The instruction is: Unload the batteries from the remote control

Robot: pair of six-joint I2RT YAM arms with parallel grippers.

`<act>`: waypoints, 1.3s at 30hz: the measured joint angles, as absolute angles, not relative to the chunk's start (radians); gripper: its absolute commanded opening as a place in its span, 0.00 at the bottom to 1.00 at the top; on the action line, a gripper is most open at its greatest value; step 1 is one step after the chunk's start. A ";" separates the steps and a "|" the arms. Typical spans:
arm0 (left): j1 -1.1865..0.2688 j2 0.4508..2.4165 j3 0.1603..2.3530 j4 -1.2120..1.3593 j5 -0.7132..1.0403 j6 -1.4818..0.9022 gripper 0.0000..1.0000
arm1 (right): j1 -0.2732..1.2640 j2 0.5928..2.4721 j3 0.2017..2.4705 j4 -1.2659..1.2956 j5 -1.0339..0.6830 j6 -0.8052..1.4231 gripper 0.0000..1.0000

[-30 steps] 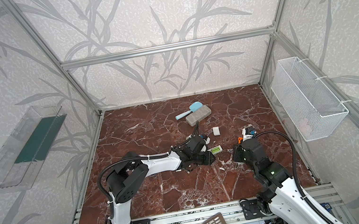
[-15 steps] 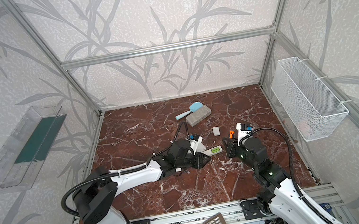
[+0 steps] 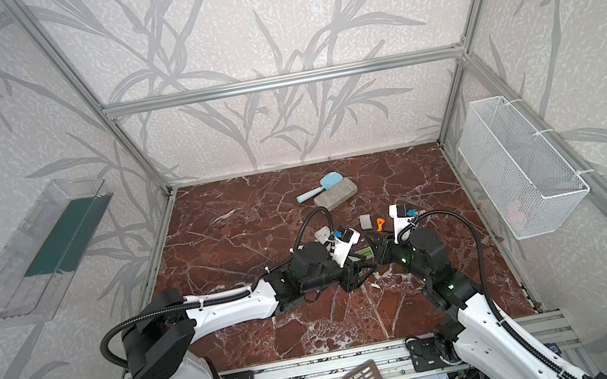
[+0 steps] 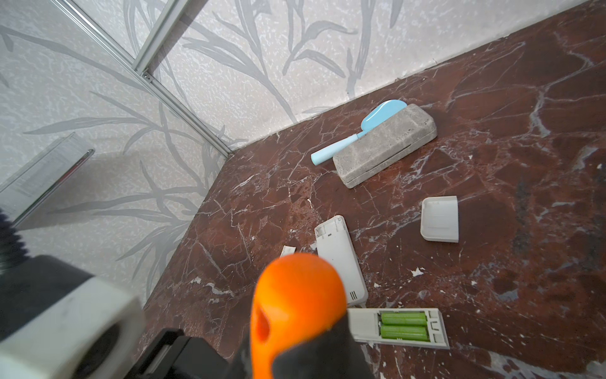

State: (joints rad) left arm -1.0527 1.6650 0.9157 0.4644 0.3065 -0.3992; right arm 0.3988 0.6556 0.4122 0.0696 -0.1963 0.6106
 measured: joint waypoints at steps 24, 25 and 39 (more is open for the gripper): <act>-1.027 1.647 0.931 0.379 0.302 -0.278 0.00 | 0.399 0.655 0.572 -0.117 -0.183 0.770 0.59; -1.026 1.645 0.937 0.356 0.290 -0.255 0.00 | 0.398 0.656 0.599 -0.149 -0.179 0.778 0.59; -1.024 1.611 0.966 0.206 0.236 -0.096 0.00 | 0.396 0.780 0.641 -0.268 -0.197 0.846 0.60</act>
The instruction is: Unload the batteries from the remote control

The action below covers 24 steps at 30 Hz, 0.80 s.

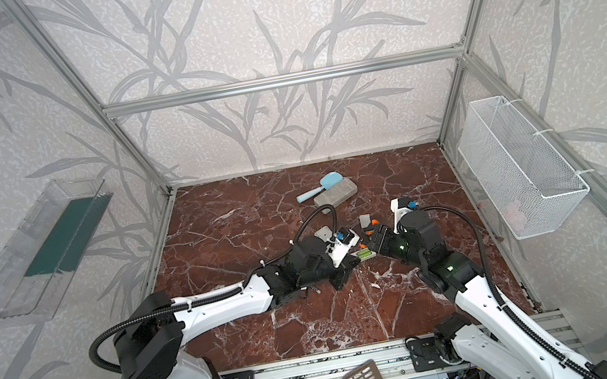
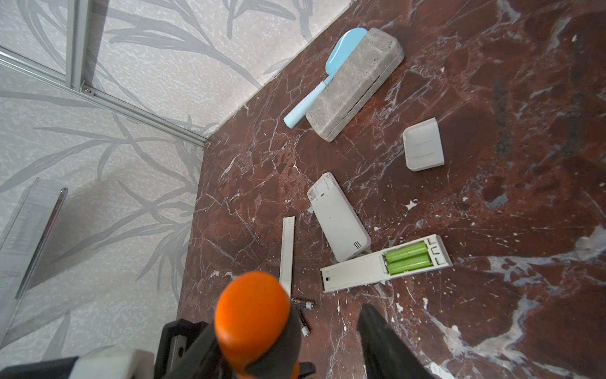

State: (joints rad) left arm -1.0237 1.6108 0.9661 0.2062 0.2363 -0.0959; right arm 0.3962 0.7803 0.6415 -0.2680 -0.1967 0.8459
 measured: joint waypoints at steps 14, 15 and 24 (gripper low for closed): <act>-1.024 1.611 0.966 0.187 0.237 -0.057 0.00 | 0.396 0.874 0.641 -0.195 -0.253 0.860 0.24; -1.024 1.611 0.966 0.186 0.237 -0.056 0.00 | 0.396 0.881 0.641 -0.186 -0.260 0.863 0.14; -1.015 1.607 0.966 0.163 0.198 -0.088 0.41 | 0.395 0.901 0.641 -0.168 -0.239 0.786 0.00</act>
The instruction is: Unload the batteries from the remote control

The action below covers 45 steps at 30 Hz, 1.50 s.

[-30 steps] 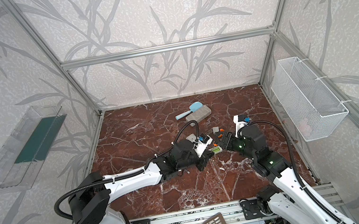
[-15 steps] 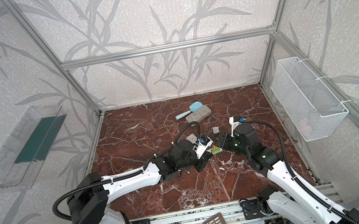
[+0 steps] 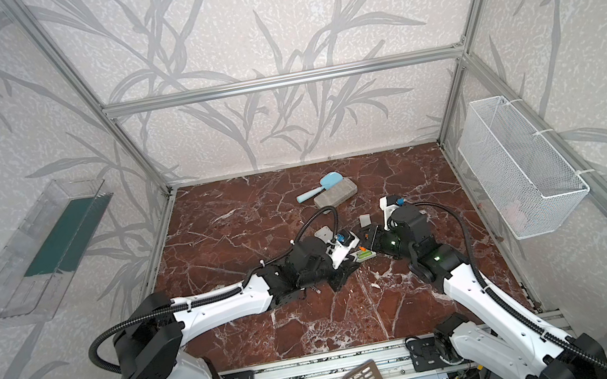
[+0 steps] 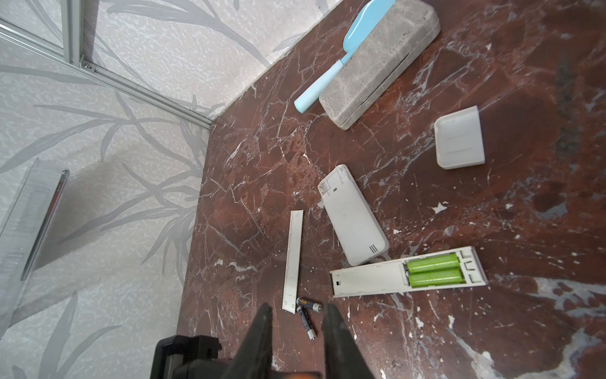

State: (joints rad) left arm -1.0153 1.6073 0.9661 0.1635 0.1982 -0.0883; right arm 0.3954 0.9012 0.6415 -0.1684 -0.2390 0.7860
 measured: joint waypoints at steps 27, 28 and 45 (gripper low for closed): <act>-0.797 1.787 0.942 0.014 0.276 -0.828 0.45 | 0.538 1.094 0.590 0.080 0.254 0.363 0.00; -0.797 1.787 0.942 0.014 0.279 -0.832 0.45 | 0.532 1.098 0.587 0.090 0.253 0.361 0.00; -0.795 1.837 0.968 0.039 0.305 -0.867 0.43 | 0.458 1.216 0.582 0.206 0.213 0.308 0.00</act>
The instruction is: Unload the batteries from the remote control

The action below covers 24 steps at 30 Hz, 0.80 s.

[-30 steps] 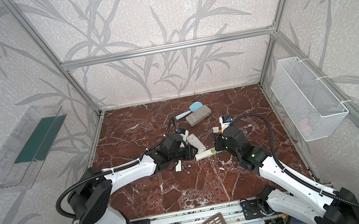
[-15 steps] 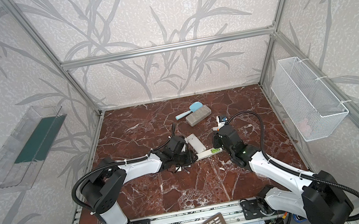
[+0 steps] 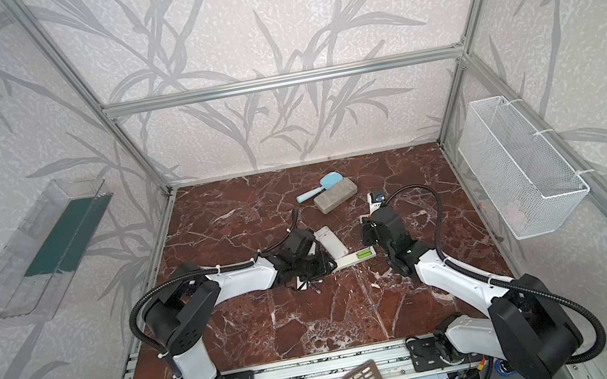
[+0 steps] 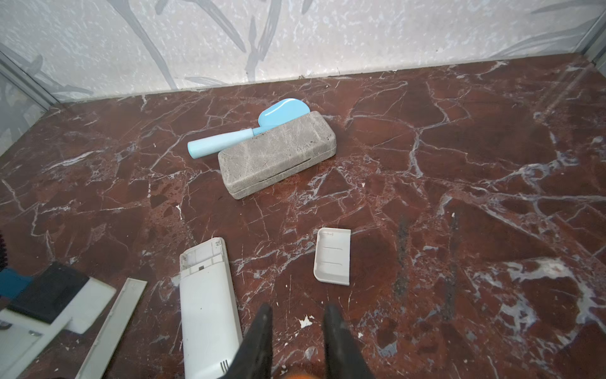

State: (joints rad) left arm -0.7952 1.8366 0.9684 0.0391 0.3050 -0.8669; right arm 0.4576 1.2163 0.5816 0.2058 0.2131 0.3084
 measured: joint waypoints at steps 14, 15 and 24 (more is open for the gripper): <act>-0.794 1.842 0.968 0.047 0.310 -0.876 0.41 | 0.443 1.293 0.580 0.257 0.191 0.244 0.00; -0.794 1.843 0.968 0.050 0.313 -0.876 0.41 | 0.442 1.297 0.580 0.262 0.188 0.241 0.00; -0.791 1.848 0.968 0.062 0.323 -0.893 0.38 | 0.439 1.306 0.580 0.275 0.154 0.207 0.00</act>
